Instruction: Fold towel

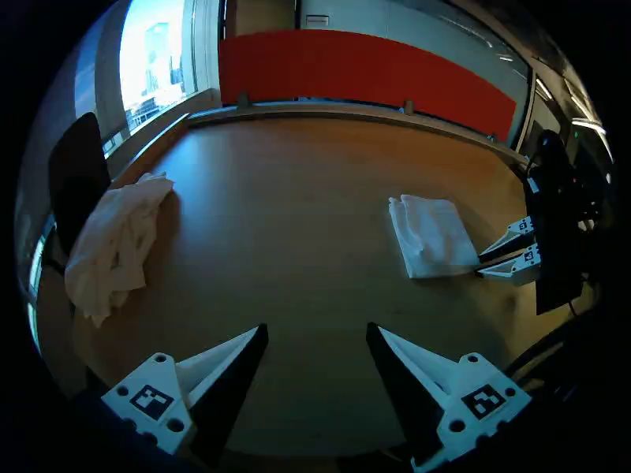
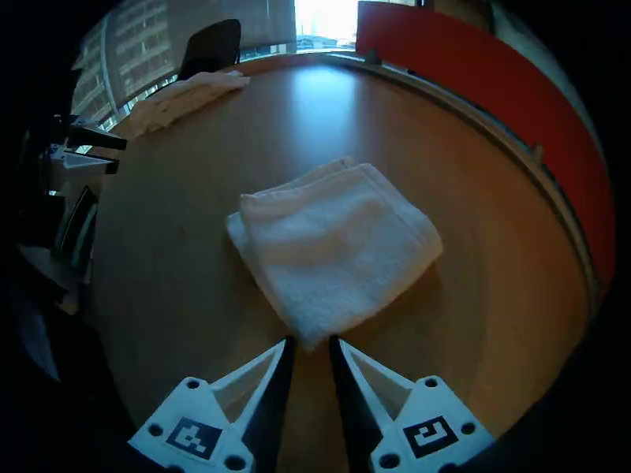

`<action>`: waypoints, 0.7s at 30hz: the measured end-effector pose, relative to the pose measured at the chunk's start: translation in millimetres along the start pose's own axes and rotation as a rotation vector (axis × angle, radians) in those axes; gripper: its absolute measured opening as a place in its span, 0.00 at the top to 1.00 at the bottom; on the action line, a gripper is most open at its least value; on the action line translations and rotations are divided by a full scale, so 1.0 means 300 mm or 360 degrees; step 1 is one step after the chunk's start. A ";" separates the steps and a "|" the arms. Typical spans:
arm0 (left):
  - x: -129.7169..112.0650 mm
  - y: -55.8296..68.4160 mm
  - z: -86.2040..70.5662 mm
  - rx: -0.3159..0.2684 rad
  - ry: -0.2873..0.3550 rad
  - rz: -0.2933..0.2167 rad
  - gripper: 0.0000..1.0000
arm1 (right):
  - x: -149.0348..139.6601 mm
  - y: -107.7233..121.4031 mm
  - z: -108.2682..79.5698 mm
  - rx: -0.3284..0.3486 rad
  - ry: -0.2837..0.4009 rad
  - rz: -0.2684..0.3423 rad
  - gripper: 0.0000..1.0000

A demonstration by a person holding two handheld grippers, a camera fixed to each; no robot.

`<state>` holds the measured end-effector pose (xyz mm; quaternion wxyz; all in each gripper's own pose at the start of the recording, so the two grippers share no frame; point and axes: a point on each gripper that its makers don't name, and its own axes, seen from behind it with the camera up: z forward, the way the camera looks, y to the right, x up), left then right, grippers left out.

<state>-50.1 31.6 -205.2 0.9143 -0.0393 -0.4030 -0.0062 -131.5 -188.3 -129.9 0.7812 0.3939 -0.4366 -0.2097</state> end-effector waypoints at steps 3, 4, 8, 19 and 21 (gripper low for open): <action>0.001 -0.001 0.001 0.0000 0.0000 0.0002 0.08 | -0.002 0.001 0.002 0.0001 0.0002 0.0008 0.73; 0.001 -0.001 0.002 0.0001 0.0000 0.0002 0.08 | -0.001 0.000 0.002 0.0001 0.0004 0.0009 0.78; 0.002 -0.001 0.004 -0.0003 0.0001 0.0004 0.08 | 0.005 -0.001 0.001 -0.0001 0.0019 0.0014 0.93; 0.011 0.015 0.013 -0.0043 0.0010 -0.0005 0.08 | 0.095 0.043 -0.053 -0.0051 0.0105 0.0047 0.97; 0.015 0.014 0.015 -0.0045 0.0014 0.0002 0.08 | 0.131 0.055 -0.071 -0.0058 0.0135 0.0039 0.97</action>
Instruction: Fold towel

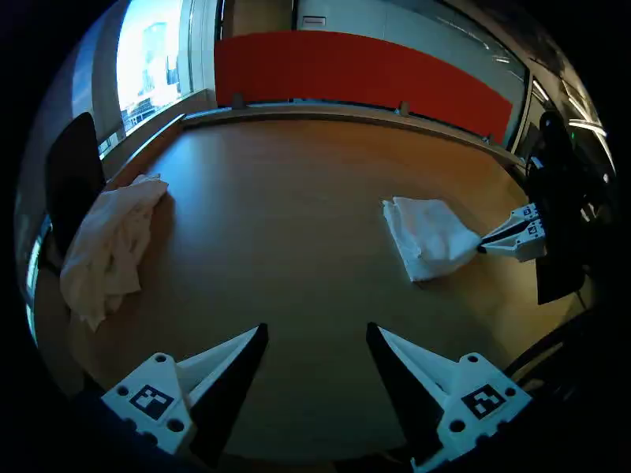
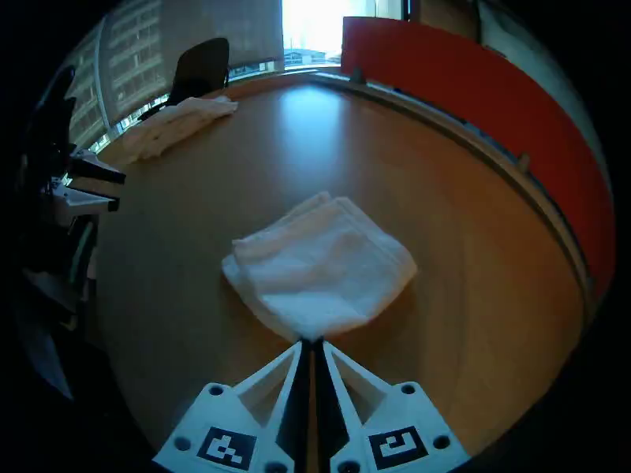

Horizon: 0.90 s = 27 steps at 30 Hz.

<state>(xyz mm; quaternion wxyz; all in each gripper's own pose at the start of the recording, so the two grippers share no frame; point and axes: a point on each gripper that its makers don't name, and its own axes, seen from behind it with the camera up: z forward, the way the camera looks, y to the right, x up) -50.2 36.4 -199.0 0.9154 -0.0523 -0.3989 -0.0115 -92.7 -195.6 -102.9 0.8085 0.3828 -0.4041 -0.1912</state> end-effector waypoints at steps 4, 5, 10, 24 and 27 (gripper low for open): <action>0.016 0.006 0.002 -0.0013 0.0013 0.0011 0.08 | 0.109 0.029 -0.037 -0.0024 0.0080 -0.0038 0.97; 0.021 0.008 0.003 -0.0017 0.0017 0.0012 0.08 | 0.137 0.035 -0.046 -0.0029 0.0101 -0.0049 0.97; 0.048 0.016 0.003 -0.0032 0.0038 0.0028 0.08 | 0.279 0.064 -0.103 -0.0052 0.0194 -0.0100 0.97; 0.109 0.030 -0.006 -0.0057 0.0089 0.0042 0.08 | 0.498 0.174 -0.267 -0.0110 0.0293 -0.0170 0.97; 0.115 0.033 -0.009 -0.0063 0.0094 0.0048 0.08 | 0.493 0.210 -0.295 -0.0133 0.0283 -0.0172 0.97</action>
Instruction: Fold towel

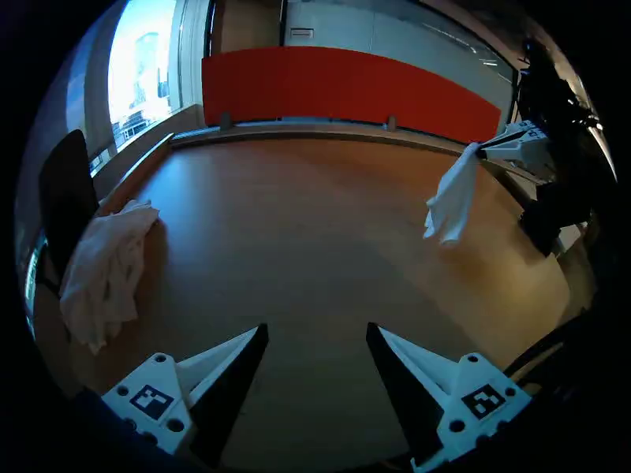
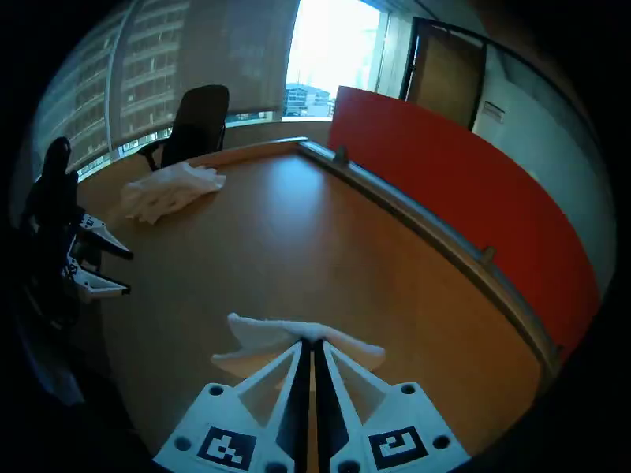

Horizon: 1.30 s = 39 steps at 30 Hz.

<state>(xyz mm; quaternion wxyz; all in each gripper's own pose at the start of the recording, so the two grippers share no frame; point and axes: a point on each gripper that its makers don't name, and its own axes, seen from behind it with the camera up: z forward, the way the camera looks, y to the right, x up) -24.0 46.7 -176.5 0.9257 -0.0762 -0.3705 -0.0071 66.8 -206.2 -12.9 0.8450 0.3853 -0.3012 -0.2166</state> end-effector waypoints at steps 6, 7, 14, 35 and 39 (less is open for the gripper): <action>0.005 0.005 -0.003 -0.0015 0.0000 0.0008 0.08 | -0.036 0.076 -0.049 -0.0041 -0.0035 0.0014 0.97; 0.005 0.005 -0.003 -0.0016 -0.0001 0.0010 0.08 | -0.043 0.090 -0.058 -0.0048 -0.0040 0.0021 0.97; 0.004 0.002 -0.004 -0.0017 -0.0007 0.0020 0.08 | -0.093 0.194 -0.118 -0.0099 -0.0072 0.0076 0.97; 0.017 0.044 0.010 -0.0022 -0.0023 0.0041 0.08 | -0.332 0.559 -0.315 -0.0287 -0.0247 0.0189 0.97; 0.016 0.052 0.014 -0.0018 -0.0030 0.0042 0.08 | -0.370 0.609 -0.336 -0.0308 -0.0271 0.0206 0.97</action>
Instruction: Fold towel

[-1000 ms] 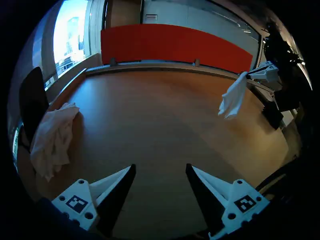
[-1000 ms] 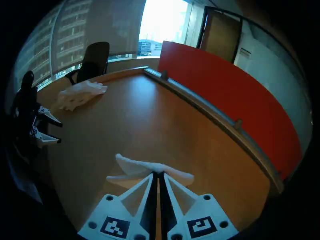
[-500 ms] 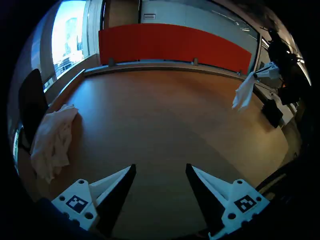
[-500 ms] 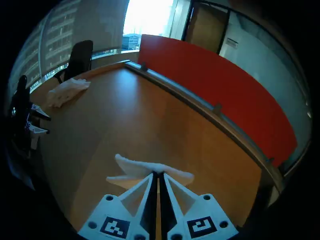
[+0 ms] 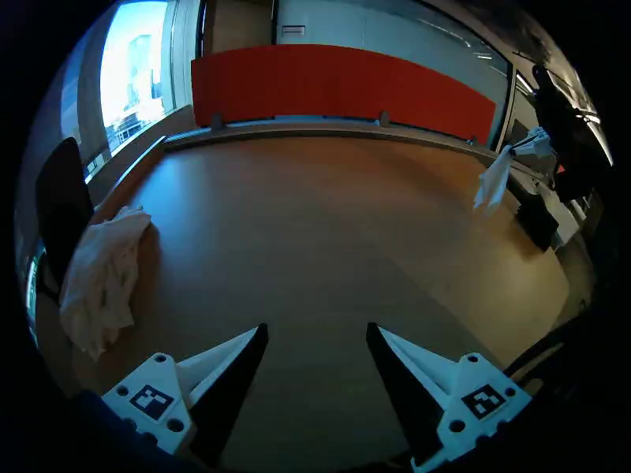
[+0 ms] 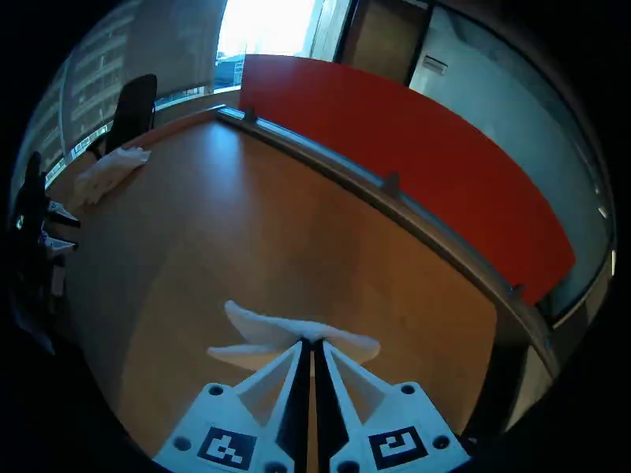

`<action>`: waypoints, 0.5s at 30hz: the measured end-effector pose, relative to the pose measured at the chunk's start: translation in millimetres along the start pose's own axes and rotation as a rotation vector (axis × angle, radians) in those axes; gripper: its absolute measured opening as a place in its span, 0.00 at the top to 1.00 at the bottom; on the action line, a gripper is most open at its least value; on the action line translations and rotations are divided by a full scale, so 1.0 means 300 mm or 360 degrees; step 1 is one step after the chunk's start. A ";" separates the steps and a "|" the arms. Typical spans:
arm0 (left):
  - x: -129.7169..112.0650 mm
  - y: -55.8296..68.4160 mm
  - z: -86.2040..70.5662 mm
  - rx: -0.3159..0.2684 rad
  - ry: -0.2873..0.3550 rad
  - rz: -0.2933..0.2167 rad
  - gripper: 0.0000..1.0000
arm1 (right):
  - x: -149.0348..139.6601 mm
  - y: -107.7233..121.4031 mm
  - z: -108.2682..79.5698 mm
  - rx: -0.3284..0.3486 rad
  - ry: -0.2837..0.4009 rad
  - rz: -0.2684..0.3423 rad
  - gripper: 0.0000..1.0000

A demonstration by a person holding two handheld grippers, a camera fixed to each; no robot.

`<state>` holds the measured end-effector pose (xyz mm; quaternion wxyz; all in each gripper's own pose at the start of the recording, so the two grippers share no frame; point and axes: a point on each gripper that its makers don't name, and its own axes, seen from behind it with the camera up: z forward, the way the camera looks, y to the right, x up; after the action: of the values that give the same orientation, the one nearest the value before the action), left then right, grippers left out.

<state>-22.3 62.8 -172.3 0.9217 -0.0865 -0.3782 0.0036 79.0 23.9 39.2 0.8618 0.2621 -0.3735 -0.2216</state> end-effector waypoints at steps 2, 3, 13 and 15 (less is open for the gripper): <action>0.000 0.004 0.002 0.0001 -0.0003 0.0000 0.08 | -0.017 0.032 -0.002 -0.0013 -0.0013 0.0013 0.97; 0.000 0.006 0.003 0.0001 -0.0004 0.0000 0.08 | -0.024 0.046 -0.003 -0.0019 -0.0020 0.0019 0.97; -0.004 0.016 0.011 0.0012 -0.0022 -0.0005 0.08 | -0.119 0.186 -0.025 -0.0057 -0.0110 0.0060 0.97; -0.004 0.017 0.012 0.0015 -0.0024 -0.0005 0.08 | -0.136 0.210 -0.030 -0.0067 -0.0128 0.0063 0.97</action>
<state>-25.4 68.2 -171.4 0.9192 -0.0816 -0.3853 0.0044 72.2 98.4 51.3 0.8556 0.2273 -0.4083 -0.2228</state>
